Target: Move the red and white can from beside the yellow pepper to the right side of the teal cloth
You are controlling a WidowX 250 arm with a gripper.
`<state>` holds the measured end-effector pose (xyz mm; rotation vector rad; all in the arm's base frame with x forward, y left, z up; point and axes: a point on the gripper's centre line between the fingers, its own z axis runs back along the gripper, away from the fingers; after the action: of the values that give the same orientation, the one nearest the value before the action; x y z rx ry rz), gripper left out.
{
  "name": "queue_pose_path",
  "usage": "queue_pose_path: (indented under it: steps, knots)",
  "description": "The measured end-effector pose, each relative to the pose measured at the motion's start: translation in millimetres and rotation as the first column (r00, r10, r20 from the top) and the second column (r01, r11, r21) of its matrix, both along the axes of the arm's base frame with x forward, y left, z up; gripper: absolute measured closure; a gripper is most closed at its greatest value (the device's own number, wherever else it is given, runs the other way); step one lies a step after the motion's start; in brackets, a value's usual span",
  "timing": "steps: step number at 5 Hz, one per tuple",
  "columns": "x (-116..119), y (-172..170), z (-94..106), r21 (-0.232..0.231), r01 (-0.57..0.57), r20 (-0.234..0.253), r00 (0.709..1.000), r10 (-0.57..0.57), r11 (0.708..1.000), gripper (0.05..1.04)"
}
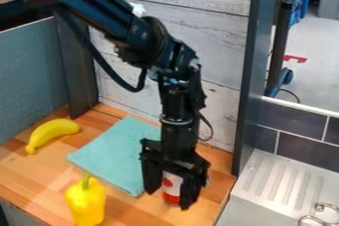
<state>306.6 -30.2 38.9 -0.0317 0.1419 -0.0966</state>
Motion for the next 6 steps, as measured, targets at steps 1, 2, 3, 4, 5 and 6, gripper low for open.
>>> queue_pose_path:
  steps: [1, 2, 3, 4, 5, 6]
  knots:
    - [16.3, 2.0, 8.5, -0.030, 0.009, 0.063, 0.998, -0.007, 0.999, 0.081]
    - [20.0, 9.5, 8.2, -0.044, -0.009, 0.080, 0.997, 0.013, 0.999, 0.081]
    - [30.0, 11.5, 11.1, -0.048, 0.020, 0.100, 0.995, -0.015, 0.999, 0.081]
    - [36.0, 11.4, 14.1, -0.045, 0.045, 0.106, 0.994, -0.040, 0.998, 0.081]
    - [26.1, 14.6, 15.1, -0.023, 0.059, 0.044, 0.997, -0.058, 0.998, 0.081]
    - [3.0, 5.9, 23.7, -0.003, 0.104, -0.012, 0.995, -0.104, 0.995, 0.081]
